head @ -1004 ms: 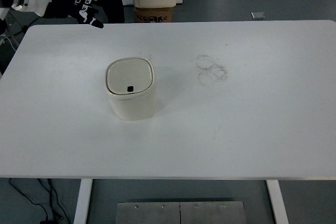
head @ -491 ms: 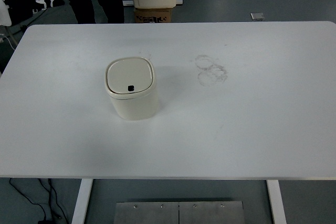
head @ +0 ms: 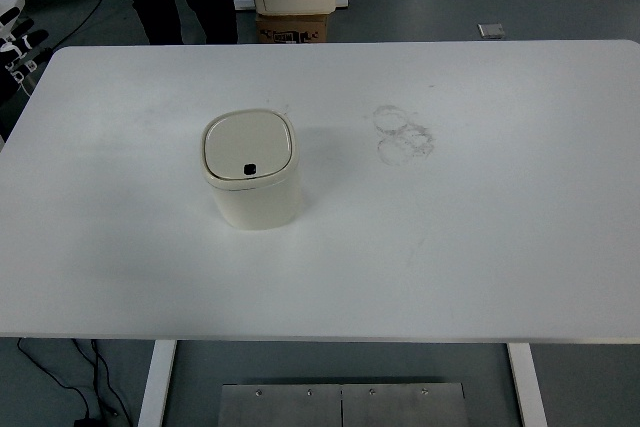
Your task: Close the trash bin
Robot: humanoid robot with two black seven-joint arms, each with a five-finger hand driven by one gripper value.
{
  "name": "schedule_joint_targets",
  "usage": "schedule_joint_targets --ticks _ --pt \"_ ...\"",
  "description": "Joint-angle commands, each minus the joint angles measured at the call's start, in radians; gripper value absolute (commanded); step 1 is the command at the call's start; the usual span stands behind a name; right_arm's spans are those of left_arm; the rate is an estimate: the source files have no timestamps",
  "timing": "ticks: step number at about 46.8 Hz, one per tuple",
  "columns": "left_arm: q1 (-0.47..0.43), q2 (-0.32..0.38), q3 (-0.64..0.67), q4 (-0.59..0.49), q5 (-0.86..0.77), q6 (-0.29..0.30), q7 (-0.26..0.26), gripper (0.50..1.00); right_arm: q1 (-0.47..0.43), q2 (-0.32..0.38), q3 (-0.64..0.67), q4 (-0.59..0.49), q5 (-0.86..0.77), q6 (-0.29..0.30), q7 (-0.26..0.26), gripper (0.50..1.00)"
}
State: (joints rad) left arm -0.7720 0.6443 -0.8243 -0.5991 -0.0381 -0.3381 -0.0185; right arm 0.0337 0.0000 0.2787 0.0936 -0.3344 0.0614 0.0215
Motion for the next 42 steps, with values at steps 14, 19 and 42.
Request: schedule_joint_targets --ticks 14,19,42 --pt "0.079 -0.094 -0.001 0.169 -0.107 -0.071 -0.052 1.0 0.0 0.0 0.0 0.0 0.0 0.0 0.0 0.991" --pt "0.086 -0.095 -0.001 0.18 -0.181 -0.085 -0.052 1.0 0.0 0.0 0.0 0.0 0.0 0.0 0.0 0.991" --pt "0.089 -0.176 -0.002 0.259 -0.25 -0.162 -0.054 1.0 0.0 0.0 -0.001 0.0 0.0 0.0 0.0 0.991"
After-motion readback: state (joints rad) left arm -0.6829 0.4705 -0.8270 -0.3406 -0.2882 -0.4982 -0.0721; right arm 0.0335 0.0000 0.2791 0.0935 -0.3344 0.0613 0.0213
